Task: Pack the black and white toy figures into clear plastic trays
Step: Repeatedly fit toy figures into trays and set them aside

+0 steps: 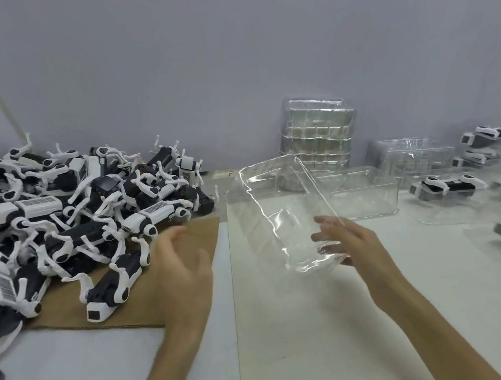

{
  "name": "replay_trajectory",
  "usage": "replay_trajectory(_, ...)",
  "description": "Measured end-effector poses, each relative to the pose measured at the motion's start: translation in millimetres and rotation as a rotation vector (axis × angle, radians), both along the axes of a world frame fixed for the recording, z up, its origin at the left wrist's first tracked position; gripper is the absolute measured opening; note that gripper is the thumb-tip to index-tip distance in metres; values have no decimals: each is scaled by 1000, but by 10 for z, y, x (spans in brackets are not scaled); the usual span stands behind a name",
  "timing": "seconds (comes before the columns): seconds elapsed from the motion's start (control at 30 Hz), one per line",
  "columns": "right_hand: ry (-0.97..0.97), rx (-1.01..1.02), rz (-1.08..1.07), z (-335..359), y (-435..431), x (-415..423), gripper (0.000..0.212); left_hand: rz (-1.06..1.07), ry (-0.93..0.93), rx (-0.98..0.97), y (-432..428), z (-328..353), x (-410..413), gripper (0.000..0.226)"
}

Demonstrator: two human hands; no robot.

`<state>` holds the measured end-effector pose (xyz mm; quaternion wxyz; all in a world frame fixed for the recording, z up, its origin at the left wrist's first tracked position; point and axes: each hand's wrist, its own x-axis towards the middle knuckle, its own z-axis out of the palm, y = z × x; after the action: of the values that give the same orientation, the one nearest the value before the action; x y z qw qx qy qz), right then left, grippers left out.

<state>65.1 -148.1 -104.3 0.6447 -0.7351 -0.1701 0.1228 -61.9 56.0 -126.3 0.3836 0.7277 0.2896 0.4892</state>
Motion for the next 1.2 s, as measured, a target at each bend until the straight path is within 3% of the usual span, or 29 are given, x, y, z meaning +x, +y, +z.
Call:
replay_trajectory(0.1,52,-111,67,35,-166,122,27,412,132,266,282,51,-146,49)
replay_trajectory(0.23,61,-251,117,-41,-228,186,18,402,658,80,585,-13,-314,46)
replay_trajectory(0.3,40,-263,109,-100,-211,201,13,382,807,106,627,-58,-351,44)
replay_trajectory(0.47,-23,-266,114,-126,-220,215,17,167,579,83,558,-28,-274,40)
replay_trajectory(0.63,-30,-241,125,-17,-313,248,34,-161,23,-145,275,22,-94,24)
replay_trajectory(0.73,-69,-265,153,-2,-317,239,37,-231,-154,-257,167,54,-30,11)
replay_trajectory(0.8,-191,-277,108,-18,-288,216,37,-281,-223,-353,94,73,-15,13)
replay_trajectory(0.9,-524,-248,-13,-35,-238,146,38,-375,-331,-587,7,132,-29,7)
replay_trajectory(0.97,-712,-204,-17,-41,-210,105,45,-483,-390,-695,-4,163,-47,29)
replay_trajectory(1.03,-820,-171,7,-34,-179,69,53,-617,-442,-773,10,180,-70,43)
replay_trajectory(1.2,-971,-123,3,-12,-85,-38,77,-1027,-487,-869,41,183,-129,52)
